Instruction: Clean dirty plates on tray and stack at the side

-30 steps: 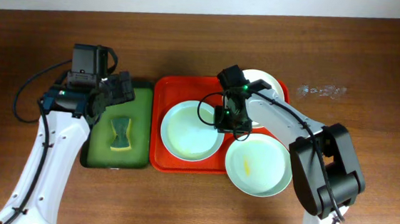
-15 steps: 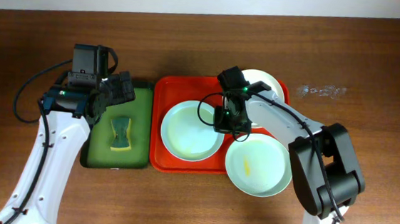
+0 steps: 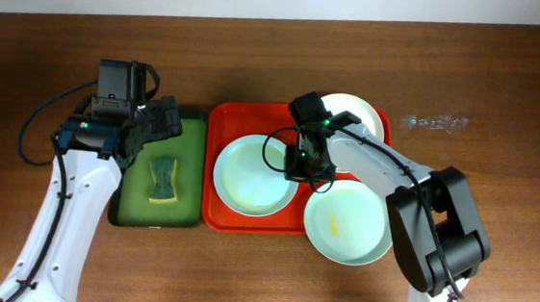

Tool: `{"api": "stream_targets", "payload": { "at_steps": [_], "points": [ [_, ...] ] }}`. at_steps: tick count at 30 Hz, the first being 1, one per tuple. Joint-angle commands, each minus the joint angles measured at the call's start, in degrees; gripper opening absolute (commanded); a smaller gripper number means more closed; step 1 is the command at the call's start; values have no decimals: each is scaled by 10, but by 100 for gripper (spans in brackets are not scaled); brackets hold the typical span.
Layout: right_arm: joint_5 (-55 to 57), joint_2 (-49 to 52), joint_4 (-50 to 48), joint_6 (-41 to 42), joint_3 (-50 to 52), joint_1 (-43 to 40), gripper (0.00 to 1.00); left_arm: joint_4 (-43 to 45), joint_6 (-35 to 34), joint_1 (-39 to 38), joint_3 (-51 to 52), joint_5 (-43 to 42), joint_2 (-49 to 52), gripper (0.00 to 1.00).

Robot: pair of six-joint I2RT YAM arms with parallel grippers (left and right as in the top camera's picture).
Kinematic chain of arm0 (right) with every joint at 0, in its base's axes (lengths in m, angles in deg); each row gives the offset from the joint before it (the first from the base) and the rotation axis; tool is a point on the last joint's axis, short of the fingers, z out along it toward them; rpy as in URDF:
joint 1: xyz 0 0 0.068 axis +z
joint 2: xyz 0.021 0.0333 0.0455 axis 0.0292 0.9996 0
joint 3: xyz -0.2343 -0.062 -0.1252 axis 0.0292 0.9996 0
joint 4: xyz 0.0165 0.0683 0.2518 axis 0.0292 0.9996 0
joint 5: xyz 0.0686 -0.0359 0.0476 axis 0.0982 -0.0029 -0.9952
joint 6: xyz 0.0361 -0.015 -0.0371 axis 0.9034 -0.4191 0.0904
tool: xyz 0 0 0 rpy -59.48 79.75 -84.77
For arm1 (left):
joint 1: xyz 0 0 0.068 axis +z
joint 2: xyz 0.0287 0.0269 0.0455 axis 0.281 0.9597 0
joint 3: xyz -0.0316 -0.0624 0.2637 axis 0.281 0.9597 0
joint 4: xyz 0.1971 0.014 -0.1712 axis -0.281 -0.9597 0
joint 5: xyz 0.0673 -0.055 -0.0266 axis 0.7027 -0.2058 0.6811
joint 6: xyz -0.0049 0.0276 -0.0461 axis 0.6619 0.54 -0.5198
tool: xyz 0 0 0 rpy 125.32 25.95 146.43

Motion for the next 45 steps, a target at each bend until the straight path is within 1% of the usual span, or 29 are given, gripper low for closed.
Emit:
{"api": "stream_targets", "payload": {
  "at_steps": [1, 5, 6, 7, 8, 9, 10, 11, 12, 13, 14, 15, 16, 17, 19, 21, 25, 27, 29, 33, 36, 37, 40, 42, 43, 45],
  "points": [
    [1, 3, 3, 20, 5, 5, 4, 0, -8, 2, -9, -2, -11, 99],
    [0, 3, 2, 44, 5, 6, 4, 2, -8, 1, -9, -2, -11, 99],
    [1, 3, 2, 43, 5, 8, 7, 9, -8, 1, -9, -1, -11, 99],
    [1, 3, 2, 43, 5, 9, 19, 13, -8, 1, -9, -1, -11, 99],
    [1, 3, 2, 43, 5, 10, 20, 25, -7, 2, -9, 3, -10, 100],
    [1, 3, -1, 44, 5, 11, 15, 24, -8, 6, -9, 16, -10, 99],
    [1, 3, -4, 44, 5, 13, 12, 16, -53, 33, -9, 17, -10, 99],
    [1, 3, -5, 44, 5, 13, 11, 10, -91, 62, -9, 17, -10, 99],
    [1, 3, -7, 44, 5, 14, 20, 10, -106, 89, -9, 17, -10, 99],
    [2, 3, -11, 44, 5, 16, 28, 10, -106, 118, -9, 17, -10, 99],
    [2, 3, -13, 44, 5, 17, 28, 8, -106, 140, -9, 17, -10, 99],
    [1, 3, -15, 44, 5, 17, 27, 8, -106, 158, -9, 17, -10, 99],
    [3, 3, -16, 44, 5, 21, 13, 7, -106, 171, -9, 17, -10, 99],
    [3, 3, -14, 43, 5, 24, 4, 8, -106, 171, -9, 17, -10, 99],
    [3, -1, -7, 43, -1, 16, 4, 8, -106, 171, -9, 17, -10, 99],
    [0, -8, 53, 42, -48, -7, 4, 8, -106, 171, -9, 17, -10, 99],
    [-3, -13, 158, 36, -144, -12, 4, 8, -106, 171, -9, 17, -10, 99],
    [-3, -13, 198, 26, -190, -11, 4, 8, -106, 171, -9, 17, -10, 99],
    [-7, -13, 213, 26, -215, -11, 4, 8, -106, 171, -9, 17, -10, 99],
    [-17, -13, 174, 29, -215, 5, 4, 8, -106, 171, -9, 17, -10, 99],
    [-14, -13, 96, 33, -215, 50, 4, 8, -106, 171, -9, 17, -10, 99],
    [-1, -13, 74, 49, -215, 66, 4, 8, -106, 171, -9, 17, -10, 99],
    [89, -9, 5, 63, -215, 131, 4, 8, -106, 171, -9, 17, -10, 99],
    [193, -8, -29, 63, -215, 176, 4, 8, -106, 171, -9, 17, -10, 99],
    [240, -8, -45, 63, -215, 192, 4, 8, -106, 171, -9, 17, -10, 99],
    [298, -8, -67, 53, -215, 210, 4, 8, -106, 171, -9, 17, -10, 99]
  ]
}}
